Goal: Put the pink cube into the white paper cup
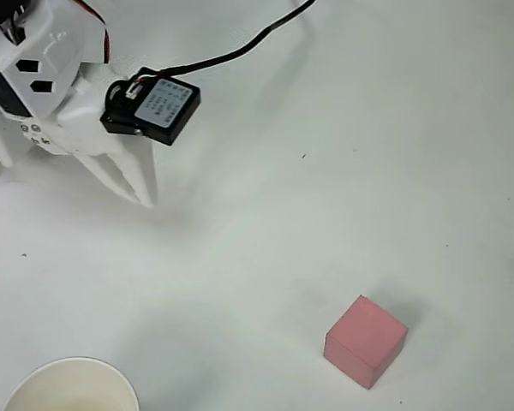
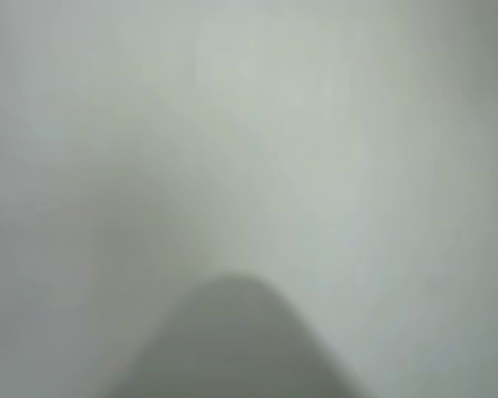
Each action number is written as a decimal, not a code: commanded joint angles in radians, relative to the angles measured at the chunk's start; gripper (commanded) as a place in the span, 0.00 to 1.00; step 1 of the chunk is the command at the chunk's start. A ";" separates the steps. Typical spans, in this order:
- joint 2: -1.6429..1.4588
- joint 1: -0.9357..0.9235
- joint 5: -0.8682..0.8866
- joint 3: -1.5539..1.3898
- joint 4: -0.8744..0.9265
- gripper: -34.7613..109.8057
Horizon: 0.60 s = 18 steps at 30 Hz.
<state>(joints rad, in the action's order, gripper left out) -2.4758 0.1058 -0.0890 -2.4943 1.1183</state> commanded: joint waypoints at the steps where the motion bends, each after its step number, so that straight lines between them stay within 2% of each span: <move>1: 0.141 -0.002 -0.046 0.305 -0.008 0.25; 15: 0.466 0.002 -0.057 0.506 -0.118 0.37; 18: 0.534 0.009 -0.060 0.572 -0.118 0.37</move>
<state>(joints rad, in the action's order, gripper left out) -1.9482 0.1043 -0.1350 -2.0479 1.0155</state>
